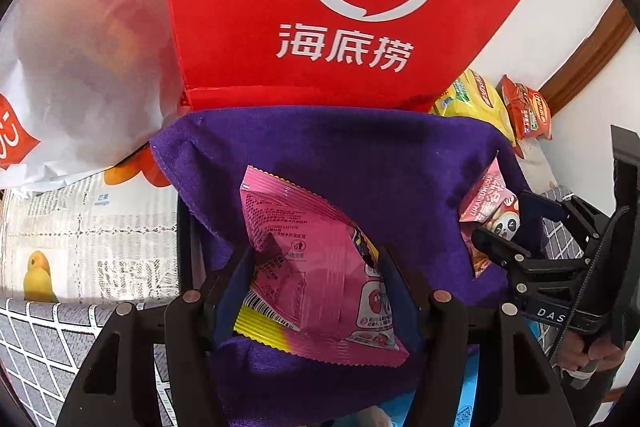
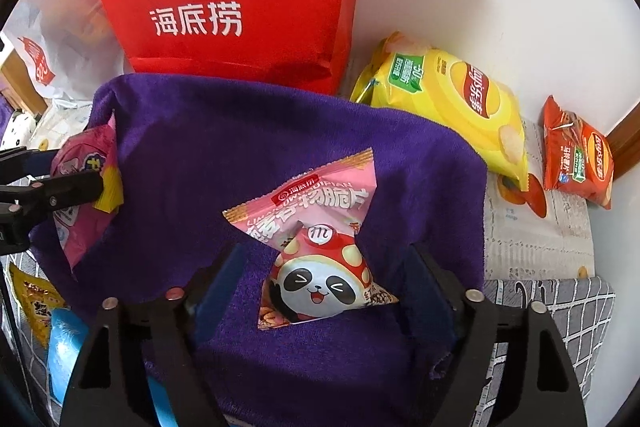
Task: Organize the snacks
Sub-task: 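Lower the bags onto the purple cloth and open both tools, then withdraw both tools from the cloth back toward the snack pile, then grasp the green snack bag with the right tool while the left tool grasps the yellow snack bag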
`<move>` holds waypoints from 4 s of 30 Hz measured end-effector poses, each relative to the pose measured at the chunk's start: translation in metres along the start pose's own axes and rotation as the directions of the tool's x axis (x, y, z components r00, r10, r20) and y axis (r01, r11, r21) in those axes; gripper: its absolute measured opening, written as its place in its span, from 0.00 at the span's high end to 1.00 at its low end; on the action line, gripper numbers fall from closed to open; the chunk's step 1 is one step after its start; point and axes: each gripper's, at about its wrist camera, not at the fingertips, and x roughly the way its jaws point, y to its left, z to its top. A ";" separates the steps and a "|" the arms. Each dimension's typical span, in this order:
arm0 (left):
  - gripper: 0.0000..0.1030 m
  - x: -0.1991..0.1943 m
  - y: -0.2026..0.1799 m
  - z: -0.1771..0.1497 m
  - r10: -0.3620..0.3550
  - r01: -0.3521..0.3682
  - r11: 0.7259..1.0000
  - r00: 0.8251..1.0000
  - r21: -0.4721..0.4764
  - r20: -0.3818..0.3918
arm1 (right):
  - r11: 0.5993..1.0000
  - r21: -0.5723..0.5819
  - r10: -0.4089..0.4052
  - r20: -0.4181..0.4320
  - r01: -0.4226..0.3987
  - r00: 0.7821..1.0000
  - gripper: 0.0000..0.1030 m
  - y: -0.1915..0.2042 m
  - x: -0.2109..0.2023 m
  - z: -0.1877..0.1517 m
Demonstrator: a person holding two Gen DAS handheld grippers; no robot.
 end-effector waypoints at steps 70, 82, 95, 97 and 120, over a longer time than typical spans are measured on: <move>0.18 -0.195 -0.054 -0.035 -0.093 0.041 0.986 0.941 0.163 0.326 | 0.973 0.228 -0.022 0.280 -0.044 0.960 0.14 0.023 -0.205 -0.161; 0.18 -0.211 -0.031 -0.096 -0.007 -0.035 0.991 0.951 0.132 0.308 | 0.965 0.222 0.089 0.238 -0.143 0.967 0.19 0.055 -0.182 -0.197; 0.18 -0.200 0.012 -0.156 0.041 -0.056 0.997 0.969 0.054 0.243 | 0.974 0.050 0.207 0.220 -0.223 0.953 0.19 0.121 -0.164 -0.216; 0.18 -0.197 0.019 -0.164 0.050 -0.059 0.998 0.973 0.034 0.226 | 0.975 0.026 0.212 0.207 -0.222 0.955 0.19 0.128 -0.158 -0.216; 0.18 -0.160 0.037 -0.183 0.129 -0.130 0.992 0.982 -0.001 0.135 | 0.976 -0.065 0.219 0.204 -0.210 0.954 0.46 0.135 -0.139 -0.216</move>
